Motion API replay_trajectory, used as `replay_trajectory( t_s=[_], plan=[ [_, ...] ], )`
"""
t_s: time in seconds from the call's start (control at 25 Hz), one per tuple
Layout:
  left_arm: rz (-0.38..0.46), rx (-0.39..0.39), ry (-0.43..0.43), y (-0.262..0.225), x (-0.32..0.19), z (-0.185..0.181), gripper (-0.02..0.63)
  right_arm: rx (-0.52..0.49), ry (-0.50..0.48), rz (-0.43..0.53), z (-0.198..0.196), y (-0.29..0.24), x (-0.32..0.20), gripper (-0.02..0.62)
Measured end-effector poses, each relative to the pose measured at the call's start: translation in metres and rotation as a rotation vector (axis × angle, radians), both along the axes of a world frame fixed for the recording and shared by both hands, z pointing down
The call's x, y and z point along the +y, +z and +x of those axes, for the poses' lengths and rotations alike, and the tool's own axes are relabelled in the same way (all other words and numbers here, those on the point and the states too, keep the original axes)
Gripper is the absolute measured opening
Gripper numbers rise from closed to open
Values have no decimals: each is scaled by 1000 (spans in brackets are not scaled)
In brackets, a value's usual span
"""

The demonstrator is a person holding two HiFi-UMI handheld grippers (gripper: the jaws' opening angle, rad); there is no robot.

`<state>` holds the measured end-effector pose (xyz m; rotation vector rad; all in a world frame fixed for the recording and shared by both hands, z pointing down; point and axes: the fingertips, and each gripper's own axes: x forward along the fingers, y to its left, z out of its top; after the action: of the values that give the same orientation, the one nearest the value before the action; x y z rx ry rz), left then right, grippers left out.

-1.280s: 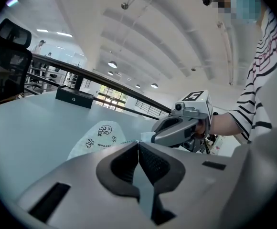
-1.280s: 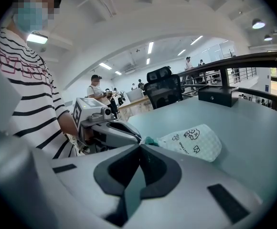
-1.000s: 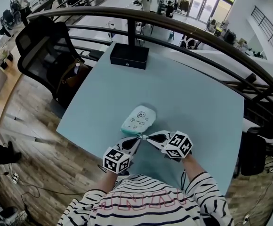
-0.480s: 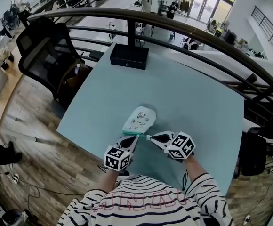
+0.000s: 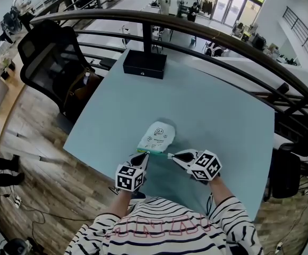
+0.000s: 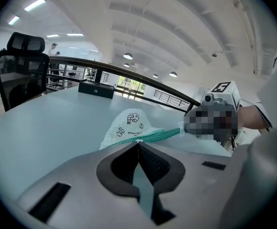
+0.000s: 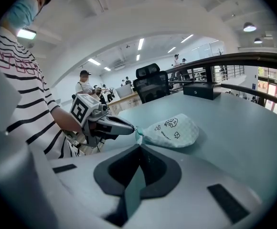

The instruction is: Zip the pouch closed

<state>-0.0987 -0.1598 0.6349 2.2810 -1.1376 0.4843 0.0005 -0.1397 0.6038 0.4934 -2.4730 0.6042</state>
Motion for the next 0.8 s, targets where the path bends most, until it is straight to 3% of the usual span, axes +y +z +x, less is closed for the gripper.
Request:
replay_trajectory(
  t_s=[0.6, 0.8],
  plan=[
    [-2, -82, -64, 11, -17, -34, 26, -3, 58, -27, 16, 8, 2, 28],
    [5, -121, -47, 17, -22, -41, 26, -4, 63, -40, 16, 13, 3, 28]
  ],
)
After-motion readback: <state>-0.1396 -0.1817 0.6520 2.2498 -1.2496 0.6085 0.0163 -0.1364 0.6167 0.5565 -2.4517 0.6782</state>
